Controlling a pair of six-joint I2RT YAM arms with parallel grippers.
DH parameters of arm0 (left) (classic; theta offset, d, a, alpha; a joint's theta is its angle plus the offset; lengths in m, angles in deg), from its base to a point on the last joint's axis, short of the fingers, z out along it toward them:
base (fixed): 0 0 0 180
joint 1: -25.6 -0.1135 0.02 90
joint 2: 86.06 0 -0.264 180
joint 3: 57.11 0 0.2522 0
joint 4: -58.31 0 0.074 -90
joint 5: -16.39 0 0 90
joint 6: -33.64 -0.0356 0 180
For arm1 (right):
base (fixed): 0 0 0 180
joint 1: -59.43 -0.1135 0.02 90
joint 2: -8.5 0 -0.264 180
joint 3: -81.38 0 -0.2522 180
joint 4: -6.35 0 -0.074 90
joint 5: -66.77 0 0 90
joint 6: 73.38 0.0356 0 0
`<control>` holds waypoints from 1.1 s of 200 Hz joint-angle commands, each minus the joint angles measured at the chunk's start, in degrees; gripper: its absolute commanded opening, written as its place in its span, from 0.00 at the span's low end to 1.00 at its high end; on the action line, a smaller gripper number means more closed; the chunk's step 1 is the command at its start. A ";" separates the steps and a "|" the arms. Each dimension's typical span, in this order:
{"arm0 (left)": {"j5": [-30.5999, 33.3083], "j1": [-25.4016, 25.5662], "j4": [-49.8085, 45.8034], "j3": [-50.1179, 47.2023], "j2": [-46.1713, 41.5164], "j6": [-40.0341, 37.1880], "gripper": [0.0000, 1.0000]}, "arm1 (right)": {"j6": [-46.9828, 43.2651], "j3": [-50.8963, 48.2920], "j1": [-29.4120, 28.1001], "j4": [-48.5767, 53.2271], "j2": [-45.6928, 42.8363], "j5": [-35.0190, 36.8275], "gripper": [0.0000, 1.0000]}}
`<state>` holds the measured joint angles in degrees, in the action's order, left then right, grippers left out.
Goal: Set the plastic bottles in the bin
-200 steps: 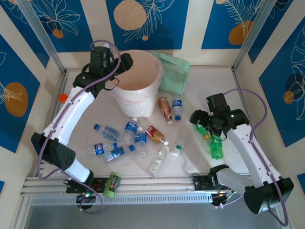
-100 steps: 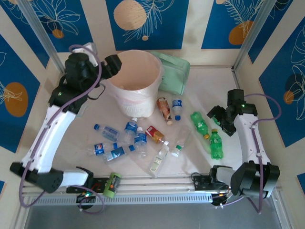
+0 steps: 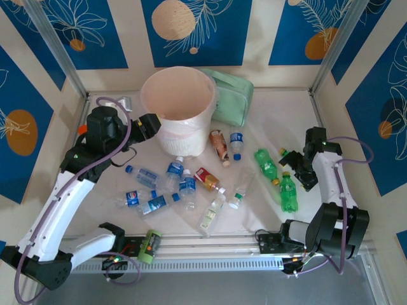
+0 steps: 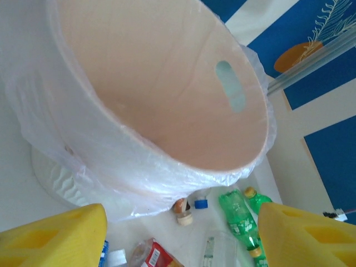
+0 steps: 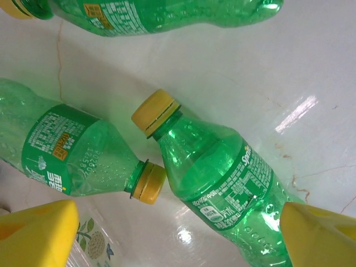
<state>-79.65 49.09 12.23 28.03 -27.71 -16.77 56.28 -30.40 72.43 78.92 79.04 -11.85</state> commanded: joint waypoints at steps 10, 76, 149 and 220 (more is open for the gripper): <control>-3.90 -0.28 3.06 -3.09 -1.57 3.48 0.70 | -0.69 5.61 -0.16 -0.80 4.24 4.81 0.99; -4.86 -0.28 4.45 -5.19 -1.51 5.92 0.68 | -8.87 15.06 -8.00 -4.03 17.86 20.70 0.99; -5.73 -0.28 3.39 -4.19 -0.78 6.02 0.68 | -12.39 19.10 -11.42 -2.56 30.69 27.04 0.99; -6.73 -0.28 3.44 -3.53 0.16 6.55 0.68 | -10.83 24.36 -4.36 0.78 39.28 24.65 0.99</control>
<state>-84.61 49.09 15.34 23.11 -27.76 -11.13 44.48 -7.80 65.13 76.71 116.42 13.83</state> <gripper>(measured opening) 0.678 0.990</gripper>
